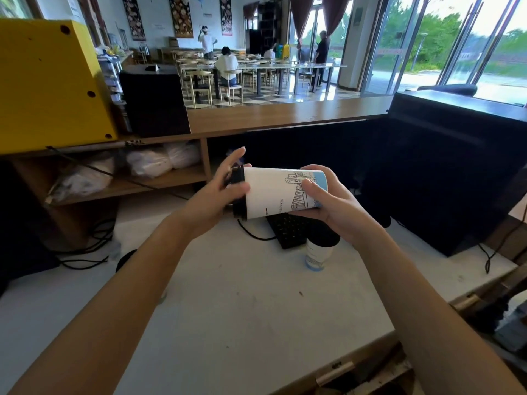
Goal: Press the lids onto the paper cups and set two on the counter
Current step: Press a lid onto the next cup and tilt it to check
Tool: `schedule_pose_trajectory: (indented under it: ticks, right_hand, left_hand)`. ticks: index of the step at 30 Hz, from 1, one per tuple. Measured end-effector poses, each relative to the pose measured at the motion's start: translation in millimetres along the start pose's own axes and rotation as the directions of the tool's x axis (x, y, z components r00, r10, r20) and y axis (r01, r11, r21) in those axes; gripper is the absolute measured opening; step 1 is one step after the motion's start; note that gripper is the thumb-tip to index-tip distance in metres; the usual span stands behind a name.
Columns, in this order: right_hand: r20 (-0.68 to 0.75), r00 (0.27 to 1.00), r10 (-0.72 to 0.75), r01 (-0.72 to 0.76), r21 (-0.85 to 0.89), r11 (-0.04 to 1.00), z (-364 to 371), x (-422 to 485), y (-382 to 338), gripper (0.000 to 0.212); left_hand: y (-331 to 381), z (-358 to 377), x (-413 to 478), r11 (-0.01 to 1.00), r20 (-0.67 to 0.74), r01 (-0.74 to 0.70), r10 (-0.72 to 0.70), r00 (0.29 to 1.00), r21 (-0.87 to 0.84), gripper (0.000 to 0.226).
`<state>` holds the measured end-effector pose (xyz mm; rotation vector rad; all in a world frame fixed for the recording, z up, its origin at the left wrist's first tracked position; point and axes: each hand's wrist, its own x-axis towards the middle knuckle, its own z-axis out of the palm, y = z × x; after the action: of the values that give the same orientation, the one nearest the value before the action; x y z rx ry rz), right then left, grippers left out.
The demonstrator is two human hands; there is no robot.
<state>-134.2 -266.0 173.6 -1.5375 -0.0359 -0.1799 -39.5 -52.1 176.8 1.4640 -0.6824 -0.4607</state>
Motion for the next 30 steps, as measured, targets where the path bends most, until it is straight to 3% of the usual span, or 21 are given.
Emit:
schedule_pose_trajectory:
  ticks: [4, 7, 9, 11, 16, 20, 22, 25, 30]
  right_hand:
    - [0.061, 0.994, -0.089, 0.093, -0.064, 0.994, 0.4, 0.7, -7.2, 0.043]
    - [0.123, 0.984, -0.125, 0.128, -0.016, 0.992, -5.0, 3.2, -10.2, 0.054]
    - [0.138, 0.983, -0.123, 0.114, 0.070, 0.991, -8.5, 6.5, -6.1, 0.063]
    - [0.132, 0.985, -0.111, 0.080, 0.219, 0.972, -10.4, 11.3, 2.6, 0.068]
    - [0.125, 0.992, -0.027, -0.047, 0.555, 0.830, 4.1, 18.4, 29.2, 0.086]
    - [0.069, 0.995, -0.070, 0.002, 0.696, 0.718, 17.5, 24.2, 34.6, 0.071]
    - [0.011, 0.998, -0.067, 0.041, 0.687, 0.726, 17.4, 31.5, 33.0, 0.071]
    - [-0.045, 0.998, -0.032, 0.052, 0.564, 0.824, 14.4, 43.5, 26.8, 0.056]
    - [-0.098, 0.995, -0.036, 0.063, 0.285, 0.956, 10.6, 63.9, 3.4, 0.031]
  left_hand:
    - [5.5, -6.5, 3.9, 0.958, 0.056, 0.208, -0.201, 0.978, -0.195, 0.039]
    - [7.6, -7.5, 3.9, 0.943, 0.075, 0.249, -0.238, 0.968, -0.220, 0.059]
    - [6.8, -6.7, 5.0, 0.966, 0.048, 0.193, -0.187, 0.981, -0.170, 0.068]
    - [6.0, -2.0, 5.0, 0.986, -0.001, 0.105, -0.106, 0.994, -0.129, 0.057]
    - [-2.4, 8.9, 4.0, 0.999, -0.096, -0.042, 0.041, 0.995, -0.013, 0.063]
    - [-9.8, 12.1, 3.7, 0.982, -0.044, -0.099, 0.107, 0.993, 0.163, 0.065]
    - [-14.6, 8.4, 7.0, 0.968, -0.054, -0.058, 0.074, 0.996, 0.245, 0.062]
    - [-20.5, 3.3, 14.2, 0.896, -0.110, 0.012, 0.041, 0.993, 0.443, 0.079]
    - [-16.7, 5.5, 29.2, 0.858, -0.068, -0.026, 0.071, 0.995, 0.513, 0.072]
